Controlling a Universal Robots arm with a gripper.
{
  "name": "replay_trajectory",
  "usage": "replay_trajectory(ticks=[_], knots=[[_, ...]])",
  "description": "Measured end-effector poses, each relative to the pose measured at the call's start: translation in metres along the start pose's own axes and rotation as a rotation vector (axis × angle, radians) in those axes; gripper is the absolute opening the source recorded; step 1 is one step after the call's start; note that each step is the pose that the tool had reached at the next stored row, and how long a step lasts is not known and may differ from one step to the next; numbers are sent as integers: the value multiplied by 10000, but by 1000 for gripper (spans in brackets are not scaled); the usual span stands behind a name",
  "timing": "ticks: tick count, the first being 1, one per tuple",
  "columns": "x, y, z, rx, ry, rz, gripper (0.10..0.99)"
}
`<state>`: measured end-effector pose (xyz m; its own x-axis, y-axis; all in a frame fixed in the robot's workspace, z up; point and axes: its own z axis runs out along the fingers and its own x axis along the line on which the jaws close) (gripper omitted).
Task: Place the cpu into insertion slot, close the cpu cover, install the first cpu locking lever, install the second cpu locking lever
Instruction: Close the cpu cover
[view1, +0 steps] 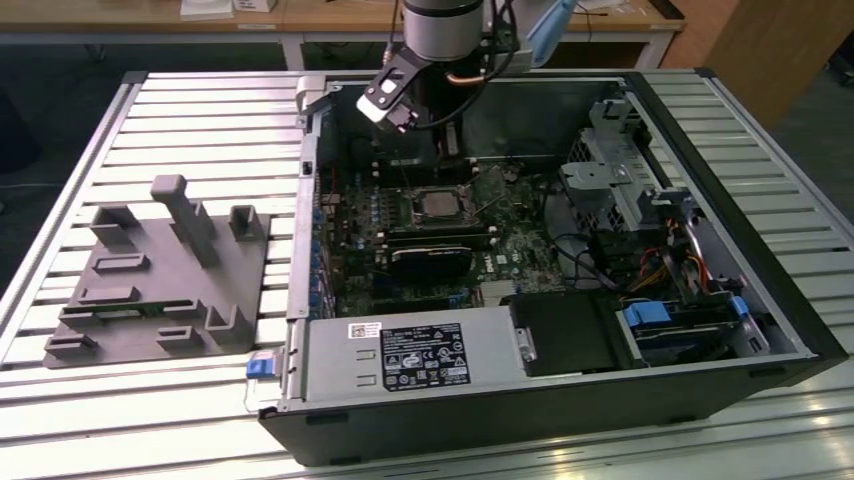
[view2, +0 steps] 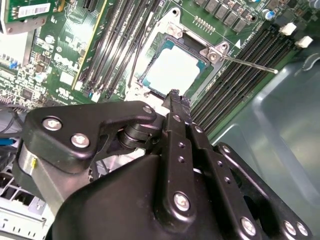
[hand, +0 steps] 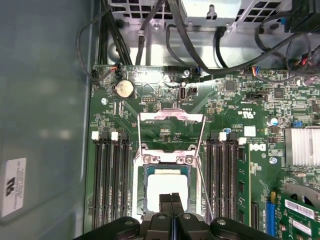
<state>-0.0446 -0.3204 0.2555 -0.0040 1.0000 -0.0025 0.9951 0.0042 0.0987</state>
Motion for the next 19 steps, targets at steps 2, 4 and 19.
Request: replay_trajectory(ticks=[2,4,19], knots=[[0,4,-35,0,0,0,106],[0,6,-65,0,0,0,106],[0,23,-84,1,0,0,106]])
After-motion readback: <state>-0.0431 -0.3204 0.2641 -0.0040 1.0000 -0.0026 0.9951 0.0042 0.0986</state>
